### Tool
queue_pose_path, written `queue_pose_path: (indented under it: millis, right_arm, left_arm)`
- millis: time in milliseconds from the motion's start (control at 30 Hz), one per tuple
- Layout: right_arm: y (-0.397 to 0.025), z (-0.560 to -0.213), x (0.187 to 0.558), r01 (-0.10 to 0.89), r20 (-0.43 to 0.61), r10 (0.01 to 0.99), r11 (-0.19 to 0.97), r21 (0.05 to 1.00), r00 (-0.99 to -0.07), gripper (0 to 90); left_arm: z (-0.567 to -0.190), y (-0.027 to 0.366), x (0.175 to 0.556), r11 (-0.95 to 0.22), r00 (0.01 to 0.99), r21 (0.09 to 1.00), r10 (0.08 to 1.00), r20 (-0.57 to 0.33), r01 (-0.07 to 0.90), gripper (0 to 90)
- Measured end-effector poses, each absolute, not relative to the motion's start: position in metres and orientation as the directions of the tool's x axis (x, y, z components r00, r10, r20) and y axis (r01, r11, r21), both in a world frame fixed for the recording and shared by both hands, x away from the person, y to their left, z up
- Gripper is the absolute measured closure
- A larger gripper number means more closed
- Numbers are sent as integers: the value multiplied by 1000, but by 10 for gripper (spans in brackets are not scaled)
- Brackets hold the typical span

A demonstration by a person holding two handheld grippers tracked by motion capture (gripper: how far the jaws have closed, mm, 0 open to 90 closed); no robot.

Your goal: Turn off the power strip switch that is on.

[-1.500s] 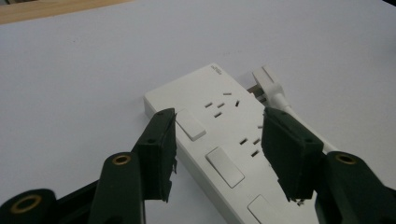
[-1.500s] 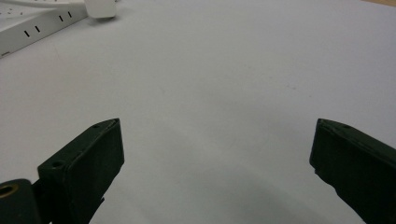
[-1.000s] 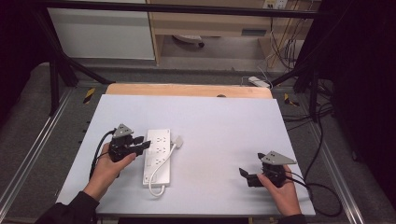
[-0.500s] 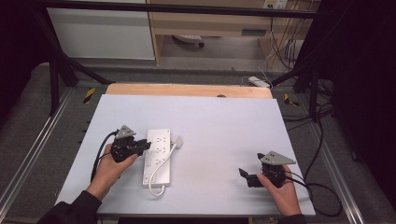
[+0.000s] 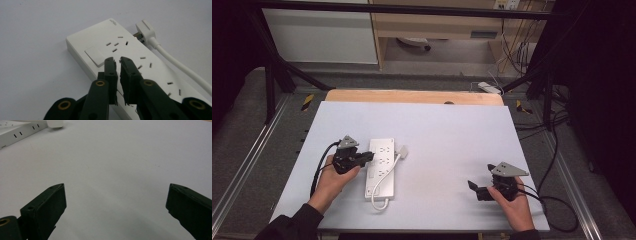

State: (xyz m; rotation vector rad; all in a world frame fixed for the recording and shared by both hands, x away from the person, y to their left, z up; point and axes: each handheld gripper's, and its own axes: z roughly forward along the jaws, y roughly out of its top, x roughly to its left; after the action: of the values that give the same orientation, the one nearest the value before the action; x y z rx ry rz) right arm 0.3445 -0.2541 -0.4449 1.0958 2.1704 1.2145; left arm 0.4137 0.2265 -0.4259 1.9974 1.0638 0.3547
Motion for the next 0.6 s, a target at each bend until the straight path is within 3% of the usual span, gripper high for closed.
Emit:
queue_pose_path:
  millis: [600]
  right_arm:
    - [-254, -445, 344, 432, 14, 799, 310, 847, -602, 35]
  left_arm:
    - [-429, 224, 417, -304, 604, 768, 786, -131, 563, 899]
